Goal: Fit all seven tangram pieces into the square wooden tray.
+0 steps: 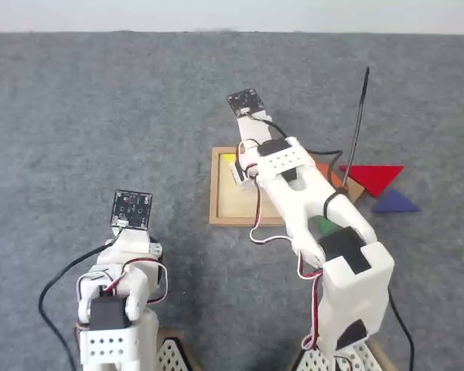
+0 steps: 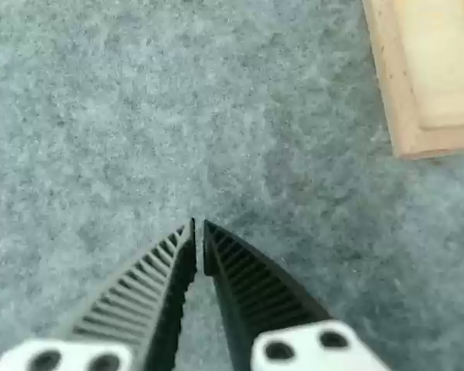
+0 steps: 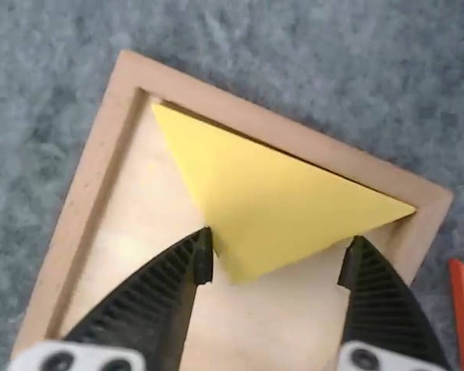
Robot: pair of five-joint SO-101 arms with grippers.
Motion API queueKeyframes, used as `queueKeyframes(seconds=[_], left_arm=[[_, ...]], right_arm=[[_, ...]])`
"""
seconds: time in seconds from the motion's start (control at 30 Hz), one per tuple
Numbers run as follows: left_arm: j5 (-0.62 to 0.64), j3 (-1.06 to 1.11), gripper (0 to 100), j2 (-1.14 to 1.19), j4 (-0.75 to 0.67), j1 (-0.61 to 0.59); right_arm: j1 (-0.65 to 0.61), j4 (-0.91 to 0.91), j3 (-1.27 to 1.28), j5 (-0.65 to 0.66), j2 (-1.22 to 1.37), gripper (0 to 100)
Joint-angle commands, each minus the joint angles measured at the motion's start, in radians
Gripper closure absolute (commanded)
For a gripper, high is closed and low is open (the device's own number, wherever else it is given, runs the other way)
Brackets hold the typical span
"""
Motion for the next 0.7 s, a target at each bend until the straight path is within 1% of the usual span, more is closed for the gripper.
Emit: queueKeyframes(seconds=[0.0,0.27,0.37,0.53,0.67], left_arm=[[-0.002,-0.010,98,-0.017,0.003,0.005],[-0.002,-0.010,98,-0.017,0.003,0.005],[-0.002,-0.010,98,-0.017,0.003,0.005],[-0.002,-0.010,98,-0.017,0.003,0.005],[-0.002,-0.010,98,-0.017,0.003,0.005]], right_arm=[[0.015,-0.024,-0.054,-0.011,-0.008,73.8],[0.010,-0.068,-0.054,-0.005,-0.013,73.6],[0.008,-0.051,-0.051,0.035,-0.036,73.6],[-0.013,0.036,-0.044,0.043,-0.120,73.7],[0.004,0.153,-0.044,0.048,-0.225,73.8]])
